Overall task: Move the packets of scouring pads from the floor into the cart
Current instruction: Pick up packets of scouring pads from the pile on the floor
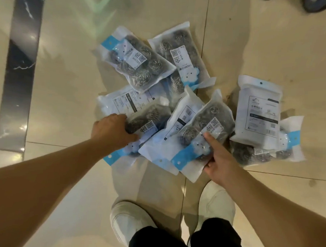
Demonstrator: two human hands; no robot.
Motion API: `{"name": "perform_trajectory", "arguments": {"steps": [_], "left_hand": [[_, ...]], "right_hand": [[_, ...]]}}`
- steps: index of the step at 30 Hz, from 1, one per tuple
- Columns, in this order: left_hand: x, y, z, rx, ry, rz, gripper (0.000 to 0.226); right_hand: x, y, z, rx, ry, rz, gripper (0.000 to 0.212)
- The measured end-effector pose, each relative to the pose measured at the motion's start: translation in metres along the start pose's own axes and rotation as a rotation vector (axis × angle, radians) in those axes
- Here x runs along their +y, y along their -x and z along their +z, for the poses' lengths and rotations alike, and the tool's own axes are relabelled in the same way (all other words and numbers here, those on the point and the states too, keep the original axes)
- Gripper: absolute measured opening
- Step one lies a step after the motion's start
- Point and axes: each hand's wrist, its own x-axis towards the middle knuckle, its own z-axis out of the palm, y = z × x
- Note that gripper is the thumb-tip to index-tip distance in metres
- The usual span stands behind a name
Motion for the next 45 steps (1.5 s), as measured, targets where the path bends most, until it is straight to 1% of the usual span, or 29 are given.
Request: {"name": "perform_trajectory", "arguments": {"steps": [2, 4, 7, 9, 10, 13, 16, 17, 20, 21, 22, 24, 26, 28, 29, 30, 33, 35, 38, 42, 45], "left_hand": [[-0.003, 0.016, -0.003, -0.031, 0.137, -0.036, 0.042], [-0.007, 0.034, -0.011, -0.014, 0.202, -0.068, 0.042], [-0.013, 0.070, -0.034, -0.001, 0.289, -0.153, 0.047], [-0.017, 0.099, -0.052, 0.004, 0.402, -0.209, 0.047], [-0.018, 0.115, -0.061, 0.005, 0.470, -0.231, 0.047], [-0.016, 0.173, -0.101, -0.021, 0.676, -0.243, 0.055], [-0.004, 0.241, -0.155, -0.047, 0.810, -0.236, 0.068], [0.002, 0.267, -0.174, -0.040, 0.858, -0.239, 0.067], [0.030, 0.343, -0.239, -0.014, 1.004, -0.238, 0.064], [0.039, 0.367, -0.259, -0.015, 1.038, -0.238, 0.060], [0.047, 0.390, -0.278, -0.006, 1.072, -0.231, 0.056], [0.061, 0.431, -0.313, 0.009, 1.131, -0.219, 0.055], [0.076, 0.470, -0.342, 0.012, 1.167, -0.196, 0.057], [0.092, 0.503, -0.370, 0.024, 1.201, -0.146, 0.056], [0.101, 0.518, -0.384, 0.023, 1.225, -0.114, 0.051], [0.108, 0.531, -0.395, 0.022, 1.236, -0.078, 0.045], [0.135, 0.562, -0.424, 0.043, 1.245, 0.007, 0.028], [0.152, 0.574, -0.441, 0.063, 1.257, 0.083, 0.024], [0.174, 0.586, -0.458, 0.046, 1.272, 0.179, 0.027], [0.196, 0.587, -0.473, -0.031, 1.248, 0.302, 0.030], [0.206, 0.587, -0.481, -0.107, 1.203, 0.394, 0.033]], "right_hand": [[-0.004, 0.013, 0.002, -0.010, 0.030, 0.012, 0.040], [-0.006, 0.029, 0.002, -0.015, 0.067, 0.009, 0.037], [-0.012, 0.067, -0.004, -0.038, 0.155, -0.014, 0.047], [-0.018, 0.101, -0.009, -0.062, 0.229, -0.035, 0.057], [-0.022, 0.123, -0.013, -0.076, 0.259, -0.041, 0.056], [-0.043, 0.200, -0.025, -0.124, 0.322, -0.041, 0.043], [-0.070, 0.288, -0.041, -0.146, 0.376, -0.062, 0.039], [-0.080, 0.320, -0.047, -0.146, 0.387, -0.075, 0.043], [-0.112, 0.411, -0.061, -0.160, 0.438, -0.120, 0.067], [-0.122, 0.440, -0.067, -0.167, 0.447, -0.146, 0.071], [-0.133, 0.469, -0.072, -0.167, 0.450, -0.180, 0.071], [-0.153, 0.526, -0.083, -0.167, 0.441, -0.257, 0.066], [-0.170, 0.573, -0.093, -0.163, 0.437, -0.328, 0.066], [-0.185, 0.617, -0.103, -0.167, 0.398, -0.389, 0.051], [-0.192, 0.639, -0.106, -0.172, 0.371, -0.405, 0.044], [-0.199, 0.657, -0.109, -0.173, 0.353, -0.419, 0.041], [-0.212, 0.699, -0.127, -0.188, 0.340, -0.492, 0.050], [-0.220, 0.720, -0.137, -0.179, 0.302, -0.546, 0.053], [-0.227, 0.746, -0.153, -0.162, 0.242, -0.610, 0.047], [-0.227, 0.776, -0.172, -0.128, 0.143, -0.670, 0.048], [-0.215, 0.796, -0.180, -0.052, 0.067, -0.700, 0.047]]}}
